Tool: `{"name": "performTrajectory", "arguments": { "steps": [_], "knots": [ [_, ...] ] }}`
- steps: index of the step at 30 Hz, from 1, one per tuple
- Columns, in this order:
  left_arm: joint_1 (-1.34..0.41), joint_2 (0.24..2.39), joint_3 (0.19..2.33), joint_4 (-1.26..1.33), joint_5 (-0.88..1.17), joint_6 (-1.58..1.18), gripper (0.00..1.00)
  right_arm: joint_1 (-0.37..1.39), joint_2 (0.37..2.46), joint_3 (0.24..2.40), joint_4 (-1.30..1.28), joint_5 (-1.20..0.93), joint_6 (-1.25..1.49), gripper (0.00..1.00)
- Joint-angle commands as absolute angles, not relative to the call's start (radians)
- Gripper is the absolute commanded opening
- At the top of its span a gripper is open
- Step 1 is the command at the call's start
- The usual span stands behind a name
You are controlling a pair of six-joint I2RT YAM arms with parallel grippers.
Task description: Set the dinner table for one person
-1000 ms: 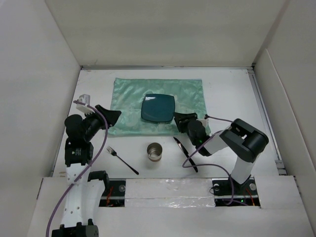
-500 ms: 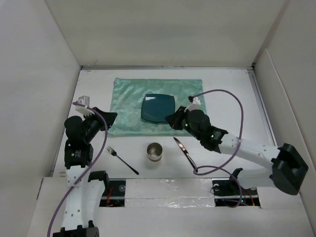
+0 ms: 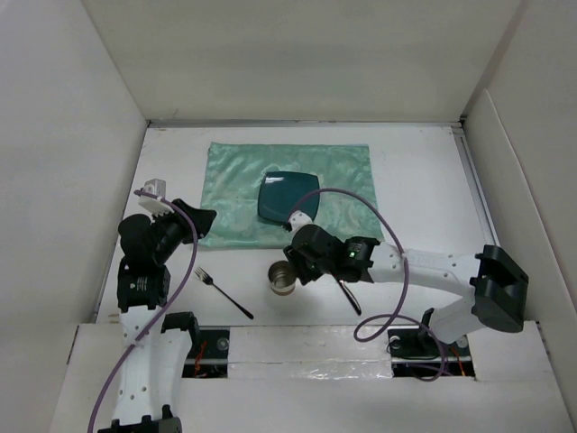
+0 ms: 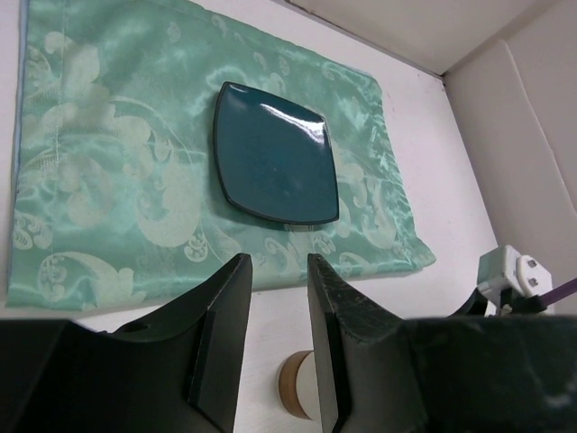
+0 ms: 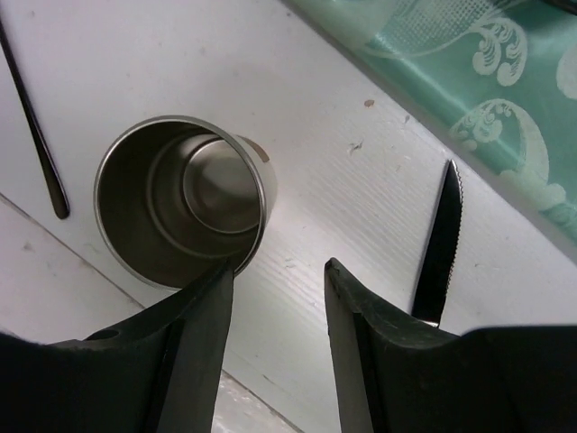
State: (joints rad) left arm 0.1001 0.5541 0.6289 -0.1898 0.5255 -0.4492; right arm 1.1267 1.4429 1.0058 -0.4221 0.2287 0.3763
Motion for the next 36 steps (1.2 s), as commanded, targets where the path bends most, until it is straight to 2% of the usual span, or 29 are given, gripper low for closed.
{"name": "performTrajectory", "arguments": {
  "steps": [1, 6, 7, 9, 15, 16, 17, 18, 21, 23, 25, 27, 30, 36],
  "knots": [
    [0.106, 0.555, 0.653, -0.170, 0.529, -0.433, 0.29, 1.143, 1.462, 1.089, -0.456, 0.226, 0.311, 0.49],
    [0.106, 0.545, 0.647, -0.167, 0.529, -0.437, 0.29, 1.143, 1.509, 1.097, -0.420, 0.236, 0.311, 0.44],
    [0.106, 0.546, 0.649, -0.167, 0.529, -0.439, 0.29, 1.143, 1.517, 1.100, -0.410, 0.241, 0.316, 0.37],
    [0.106, 0.548, 0.647, -0.164, 0.535, -0.439, 0.29, 1.143, 1.534, 1.097, -0.385, 0.248, 0.328, 0.31],
    [0.106, 0.540, 0.646, -0.167, 0.538, -0.439, 0.29, 1.123, 1.594, 1.118, -0.342, 0.172, 0.341, 0.31],
    [0.106, 0.538, 0.646, -0.166, 0.538, -0.437, 0.29, 1.123, 1.597, 1.120, -0.344, 0.175, 0.344, 0.13],
    [0.106, 0.535, 0.644, -0.166, 0.538, -0.439, 0.29, 1.123, 1.594, 1.126, -0.347, 0.182, 0.347, 0.04],
    [0.106, 0.531, 0.644, -0.166, 0.537, -0.439, 0.29, 1.114, 1.588, 1.129, -0.351, 0.204, 0.356, 0.00],
    [0.106, 0.534, 0.643, -0.163, 0.541, -0.440, 0.29, 1.068, 1.514, 1.143, -0.351, 0.224, 0.348, 0.00],
    [0.106, 0.532, 0.641, -0.158, 0.551, -0.443, 0.29, 0.933, 1.442, 1.166, -0.325, 0.198, 0.319, 0.00],
    [0.106, 0.526, 0.641, -0.158, 0.551, -0.443, 0.29, 0.884, 1.437, 1.173, -0.305, 0.195, 0.315, 0.00],
    [0.106, 0.532, 0.641, -0.158, 0.549, -0.443, 0.29, 0.734, 1.459, 1.201, -0.295, 0.189, 0.318, 0.00],
    [0.106, 0.532, 0.640, -0.158, 0.552, -0.443, 0.29, 0.534, 1.554, 1.250, -0.224, 0.123, 0.330, 0.00],
    [0.106, 0.532, 0.641, -0.161, 0.548, -0.443, 0.30, 0.336, 1.848, 1.554, -0.305, 0.115, 0.325, 0.00]
  ]
}}
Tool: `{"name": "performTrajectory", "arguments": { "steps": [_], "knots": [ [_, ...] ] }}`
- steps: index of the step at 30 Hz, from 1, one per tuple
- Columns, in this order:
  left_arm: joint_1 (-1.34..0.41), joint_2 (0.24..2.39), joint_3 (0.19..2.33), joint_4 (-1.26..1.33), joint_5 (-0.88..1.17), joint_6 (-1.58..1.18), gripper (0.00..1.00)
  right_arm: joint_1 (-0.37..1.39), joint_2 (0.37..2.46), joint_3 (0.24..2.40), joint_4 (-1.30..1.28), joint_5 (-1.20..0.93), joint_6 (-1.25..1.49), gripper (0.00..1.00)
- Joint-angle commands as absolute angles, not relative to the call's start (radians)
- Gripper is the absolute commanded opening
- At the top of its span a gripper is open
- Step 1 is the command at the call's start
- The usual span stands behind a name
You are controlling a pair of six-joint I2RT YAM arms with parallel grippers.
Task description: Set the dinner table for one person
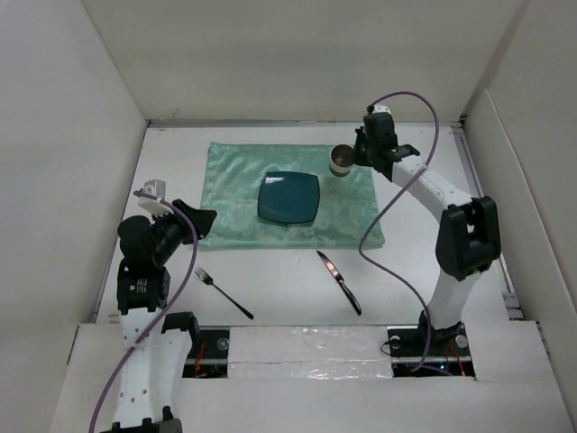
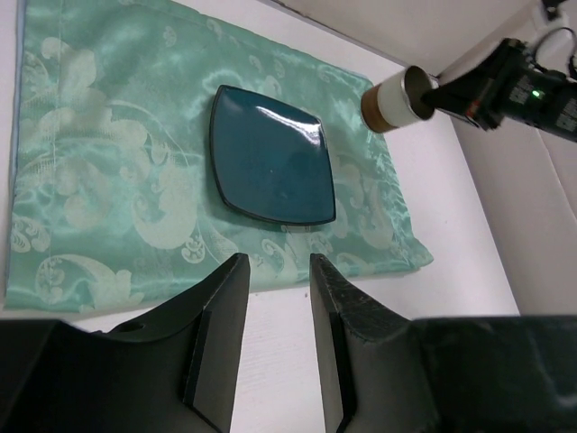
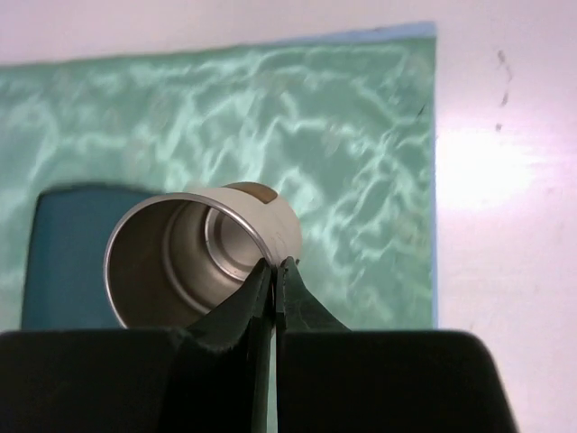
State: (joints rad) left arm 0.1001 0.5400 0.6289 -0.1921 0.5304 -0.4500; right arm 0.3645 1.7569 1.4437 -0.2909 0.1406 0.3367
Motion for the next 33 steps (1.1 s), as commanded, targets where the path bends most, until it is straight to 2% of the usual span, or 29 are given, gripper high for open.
{"name": "performTrajectory", "arguments": {
  "steps": [1, 6, 11, 17, 21, 25, 26, 27, 30, 32, 33],
  "knots": [
    [0.106, 0.526, 0.641, -0.161, 0.548, -0.442, 0.30, 0.321, 1.882, 1.590, -0.328, 0.115, 0.324, 0.00],
    [0.106, 0.540, 0.641, -0.158, 0.560, -0.443, 0.31, 0.238, 2.029, 1.797, -0.396, 0.092, 0.324, 0.00],
    [0.106, 0.548, 0.638, -0.156, 0.564, -0.443, 0.31, 0.172, 2.124, 1.887, -0.408, 0.040, 0.319, 0.00],
    [0.106, 0.558, 0.635, -0.149, 0.572, -0.448, 0.31, 0.143, 2.190, 1.922, -0.414, 0.014, 0.324, 0.00],
    [0.106, 0.555, 0.630, -0.146, 0.572, -0.451, 0.31, 0.124, 2.220, 1.919, -0.407, -0.066, 0.336, 0.08],
    [0.106, 0.557, 0.629, -0.141, 0.571, -0.451, 0.31, 0.115, 2.215, 1.924, -0.413, -0.090, 0.339, 0.08],
    [0.106, 0.557, 0.629, -0.143, 0.566, -0.453, 0.31, 0.115, 2.207, 1.918, -0.413, -0.083, 0.342, 0.10],
    [0.106, 0.557, 0.630, -0.143, 0.565, -0.453, 0.31, 0.115, 2.197, 1.913, -0.413, -0.078, 0.348, 0.20],
    [0.106, 0.560, 0.629, -0.143, 0.566, -0.453, 0.31, 0.095, 2.148, 1.896, -0.403, -0.074, 0.354, 0.40],
    [0.106, 0.558, 0.629, -0.143, 0.568, -0.453, 0.33, 0.095, 2.062, 1.859, -0.393, -0.068, 0.342, 0.47],
    [0.106, 0.558, 0.629, -0.143, 0.568, -0.453, 0.33, 0.095, 2.062, 1.859, -0.393, -0.067, 0.342, 0.47]
  ]
}}
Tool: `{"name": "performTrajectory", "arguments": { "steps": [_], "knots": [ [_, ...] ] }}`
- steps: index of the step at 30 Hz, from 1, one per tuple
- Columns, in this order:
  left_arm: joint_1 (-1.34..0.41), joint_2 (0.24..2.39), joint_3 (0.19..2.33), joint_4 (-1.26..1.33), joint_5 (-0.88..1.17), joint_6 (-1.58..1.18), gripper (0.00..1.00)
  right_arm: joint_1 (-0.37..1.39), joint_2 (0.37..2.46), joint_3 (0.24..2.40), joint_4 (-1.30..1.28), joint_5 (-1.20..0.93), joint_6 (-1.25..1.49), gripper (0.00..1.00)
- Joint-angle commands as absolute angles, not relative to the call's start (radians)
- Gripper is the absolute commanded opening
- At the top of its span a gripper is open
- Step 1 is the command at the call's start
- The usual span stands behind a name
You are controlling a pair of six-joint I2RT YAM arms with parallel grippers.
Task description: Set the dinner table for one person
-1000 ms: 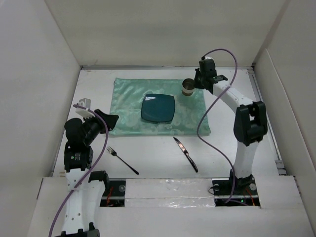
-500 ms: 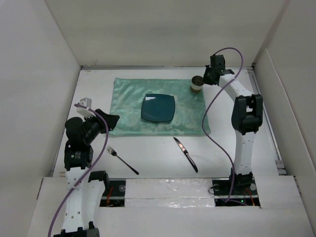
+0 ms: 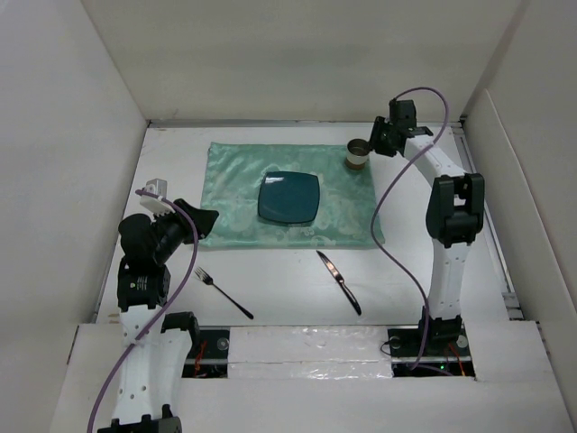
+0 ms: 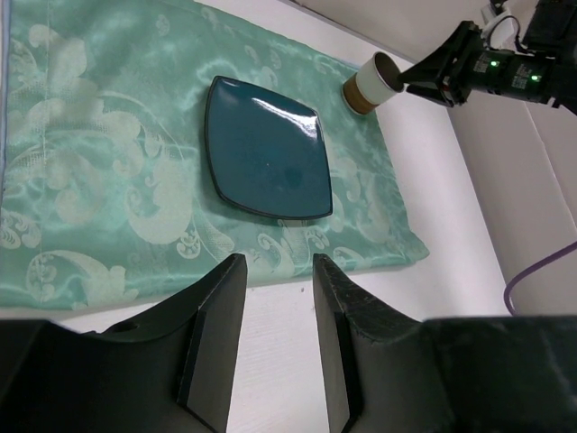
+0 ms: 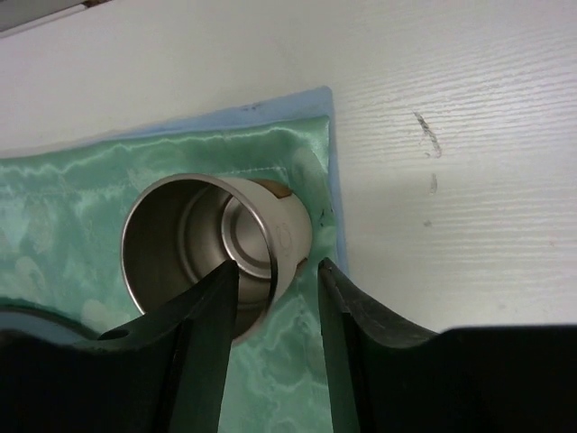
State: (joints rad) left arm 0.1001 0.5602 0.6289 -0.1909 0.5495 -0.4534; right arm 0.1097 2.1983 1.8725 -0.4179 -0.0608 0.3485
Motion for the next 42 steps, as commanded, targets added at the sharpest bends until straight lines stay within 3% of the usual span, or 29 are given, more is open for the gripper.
{"name": "performTrajectory", "arguments": {
  "steps": [1, 4, 6, 7, 8, 11, 13, 17, 22, 23, 24, 26, 27, 35, 42],
  "knots": [
    [0.106, 0.561, 0.629, -0.141, 0.572, -0.453, 0.33, 0.095, 2.010, 1.844, -0.393, -0.046, 0.339, 0.47],
    [0.106, 0.555, 0.629, -0.140, 0.577, -0.453, 0.29, 0.104, 1.848, 1.723, -0.365, -0.031, 0.333, 0.45],
    [0.106, 0.551, 0.627, -0.135, 0.578, -0.453, 0.18, 0.104, 1.717, 1.467, -0.214, -0.095, 0.360, 0.17],
    [0.106, 0.552, 0.627, -0.135, 0.581, -0.448, 0.00, 0.104, 1.645, 1.357, -0.137, -0.150, 0.379, 0.06],
    [0.106, 0.551, 0.629, -0.140, 0.580, -0.446, 0.00, 0.136, 1.508, 1.248, -0.010, -0.248, 0.411, 0.00],
    [0.106, 0.542, 0.627, -0.133, 0.581, -0.448, 0.00, 0.230, 1.280, 0.903, 0.104, -0.288, 0.414, 0.00],
    [0.106, 0.548, 0.627, -0.133, 0.583, -0.449, 0.00, 0.366, 1.183, 0.757, 0.010, -0.229, 0.397, 0.00],
    [0.106, 0.538, 0.626, -0.129, 0.586, -0.456, 0.03, 0.582, 0.968, 0.611, -0.309, -0.073, 0.466, 0.00],
    [0.106, 0.540, 0.627, -0.118, 0.607, -0.456, 0.03, 0.802, 0.741, 0.520, -0.524, 0.066, 0.682, 0.00],
    [0.106, 0.535, 0.629, -0.117, 0.606, -0.457, 0.03, 0.820, 0.741, 0.499, -0.584, 0.078, 0.719, 0.35],
    [0.106, 0.535, 0.629, -0.117, 0.606, -0.457, 0.03, 0.821, 0.741, 0.499, -0.584, 0.078, 0.719, 0.35],
    [0.106, 0.540, 0.632, -0.117, 0.601, -0.457, 0.03, 0.856, 0.797, 0.497, -0.606, 0.057, 0.732, 0.57],
    [0.106, 0.540, 0.632, -0.118, 0.604, -0.457, 0.03, 0.873, 0.828, 0.521, -0.621, 0.066, 0.741, 0.60],
    [0.106, 0.523, 0.634, -0.121, 0.604, -0.454, 0.03, 1.006, 1.171, 0.655, -0.588, 0.210, 0.727, 0.62],
    [0.106, 0.517, 0.637, -0.127, 0.604, -0.449, 0.03, 1.049, 1.354, 0.755, -0.623, 0.324, 0.721, 0.60]
  ]
}}
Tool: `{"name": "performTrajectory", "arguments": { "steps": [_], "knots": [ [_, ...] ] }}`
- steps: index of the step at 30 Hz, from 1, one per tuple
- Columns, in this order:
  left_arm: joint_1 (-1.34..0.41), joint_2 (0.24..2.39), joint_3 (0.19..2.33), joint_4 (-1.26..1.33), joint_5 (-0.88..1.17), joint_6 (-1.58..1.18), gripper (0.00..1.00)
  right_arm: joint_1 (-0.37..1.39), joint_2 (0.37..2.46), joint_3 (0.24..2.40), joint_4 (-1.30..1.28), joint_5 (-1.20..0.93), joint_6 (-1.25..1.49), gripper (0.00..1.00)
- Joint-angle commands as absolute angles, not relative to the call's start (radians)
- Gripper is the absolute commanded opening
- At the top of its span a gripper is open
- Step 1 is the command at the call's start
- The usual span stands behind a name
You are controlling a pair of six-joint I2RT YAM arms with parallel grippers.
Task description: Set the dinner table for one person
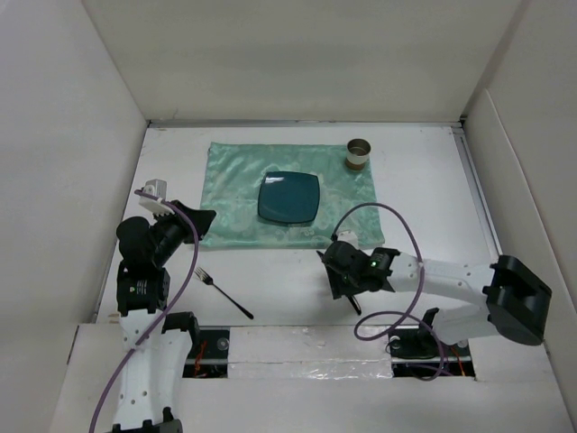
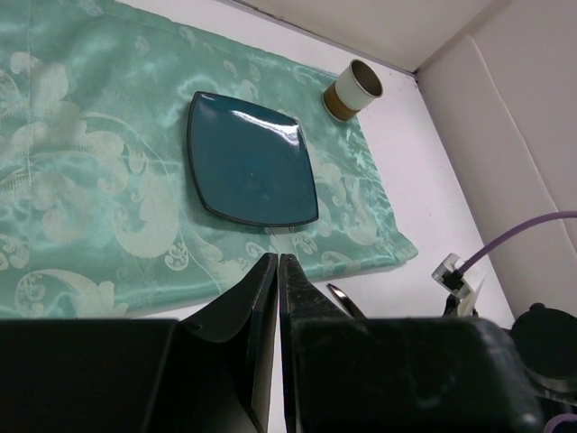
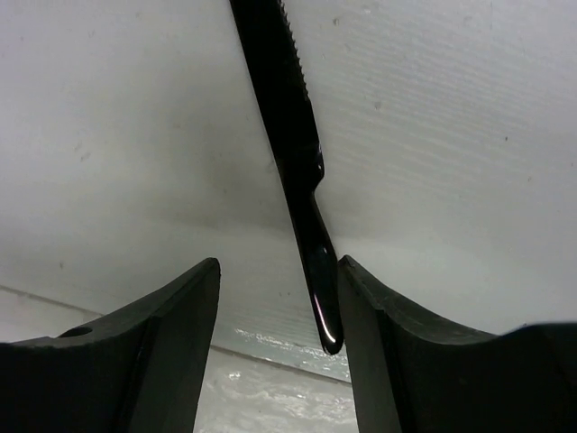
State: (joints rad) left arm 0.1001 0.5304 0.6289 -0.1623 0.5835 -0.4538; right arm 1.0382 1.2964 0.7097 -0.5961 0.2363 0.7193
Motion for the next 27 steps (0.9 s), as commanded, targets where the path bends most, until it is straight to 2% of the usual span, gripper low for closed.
{"name": "performTrajectory", "arguments": {
  "steps": [1, 8, 11, 13, 14, 17, 19, 21, 22, 23, 27],
  "knots": [
    [0.106, 0.520, 0.635, -0.129, 0.604, -0.451, 0.03, 1.060, 1.371, 0.762, -0.630, 0.337, 0.722, 0.59],
    [0.106, 0.517, 0.637, -0.130, 0.604, -0.449, 0.03, 1.092, 1.486, 0.758, -0.556, 0.339, 0.738, 0.54],
    [0.106, 0.517, 0.638, -0.130, 0.604, -0.448, 0.03, 1.101, 1.523, 0.749, -0.516, 0.318, 0.735, 0.37],
    [0.106, 0.515, 0.637, -0.135, 0.600, -0.448, 0.03, 1.120, 1.534, 0.750, -0.512, 0.319, 0.750, 0.32],
    [0.106, 0.517, 0.640, -0.133, 0.601, -0.448, 0.03, 1.120, 1.540, 0.753, -0.523, 0.318, 0.761, 0.18],
    [0.106, 0.518, 0.641, -0.135, 0.597, -0.446, 0.03, 1.163, 1.542, 0.762, -0.532, 0.292, 0.811, 0.10],
    [0.106, 0.518, 0.641, -0.135, 0.600, -0.446, 0.03, 1.201, 1.540, 0.769, -0.531, 0.288, 0.842, 0.11],
    [0.106, 0.520, 0.641, -0.135, 0.601, -0.446, 0.03, 1.212, 1.543, 0.779, -0.535, 0.293, 0.854, 0.18],
    [0.106, 0.520, 0.640, -0.133, 0.603, -0.446, 0.03, 1.212, 1.545, 0.781, -0.540, 0.313, 0.859, 0.23],
    [0.106, 0.520, 0.638, -0.132, 0.603, -0.446, 0.03, 1.212, 1.549, 0.787, -0.548, 0.322, 0.859, 0.33],
    [0.106, 0.520, 0.638, -0.133, 0.606, -0.446, 0.03, 1.212, 1.575, 0.802, -0.569, 0.364, 0.851, 0.36]
  ]
}}
